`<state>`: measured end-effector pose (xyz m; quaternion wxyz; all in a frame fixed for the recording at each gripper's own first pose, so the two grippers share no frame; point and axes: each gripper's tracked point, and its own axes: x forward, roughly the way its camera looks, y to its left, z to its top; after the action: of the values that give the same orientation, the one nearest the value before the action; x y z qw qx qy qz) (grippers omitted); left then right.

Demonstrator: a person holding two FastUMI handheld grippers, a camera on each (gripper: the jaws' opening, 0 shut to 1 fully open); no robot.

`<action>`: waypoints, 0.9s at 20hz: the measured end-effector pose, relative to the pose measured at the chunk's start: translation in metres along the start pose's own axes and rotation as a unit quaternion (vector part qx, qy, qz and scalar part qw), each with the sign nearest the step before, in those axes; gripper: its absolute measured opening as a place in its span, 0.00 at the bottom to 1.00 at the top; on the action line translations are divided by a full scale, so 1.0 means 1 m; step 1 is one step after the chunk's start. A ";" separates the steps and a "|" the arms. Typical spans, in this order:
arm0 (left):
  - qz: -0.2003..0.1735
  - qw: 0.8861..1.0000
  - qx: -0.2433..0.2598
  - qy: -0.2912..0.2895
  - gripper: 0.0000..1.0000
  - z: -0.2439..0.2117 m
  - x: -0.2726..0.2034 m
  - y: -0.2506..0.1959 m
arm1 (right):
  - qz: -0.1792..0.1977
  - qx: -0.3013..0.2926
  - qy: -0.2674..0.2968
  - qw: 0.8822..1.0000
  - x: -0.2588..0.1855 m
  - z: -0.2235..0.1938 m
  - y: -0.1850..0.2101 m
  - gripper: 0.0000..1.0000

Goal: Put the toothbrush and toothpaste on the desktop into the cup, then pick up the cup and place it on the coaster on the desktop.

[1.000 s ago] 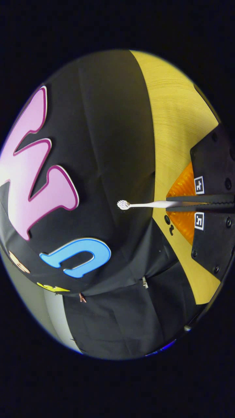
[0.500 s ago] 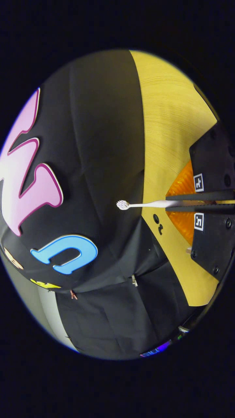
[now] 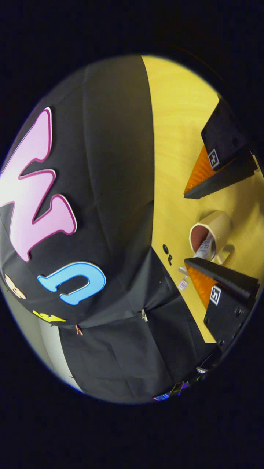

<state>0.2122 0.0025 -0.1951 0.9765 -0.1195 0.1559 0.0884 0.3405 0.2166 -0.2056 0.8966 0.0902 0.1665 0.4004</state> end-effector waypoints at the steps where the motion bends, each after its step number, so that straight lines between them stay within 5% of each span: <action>1: -0.003 1.000 0.009 -0.001 0.98 0.005 0.001 0.000 | -0.011 -0.010 0.000 1.000 -0.010 0.002 -0.007 0.98; 13: -0.087 0.986 0.137 0.036 0.98 0.066 0.036 -0.060 | -0.119 -0.025 -0.014 0.993 -0.126 0.029 -0.076 0.98; 18: -0.092 0.977 0.169 0.093 0.98 0.068 0.072 -0.080 | -0.171 -0.017 -0.019 0.985 -0.180 0.030 -0.110 0.98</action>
<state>0.3158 -0.0466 -0.1389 0.9679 0.0261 0.2468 -0.0406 0.3149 0.0077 -0.1700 0.9563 0.0527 0.1555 0.2420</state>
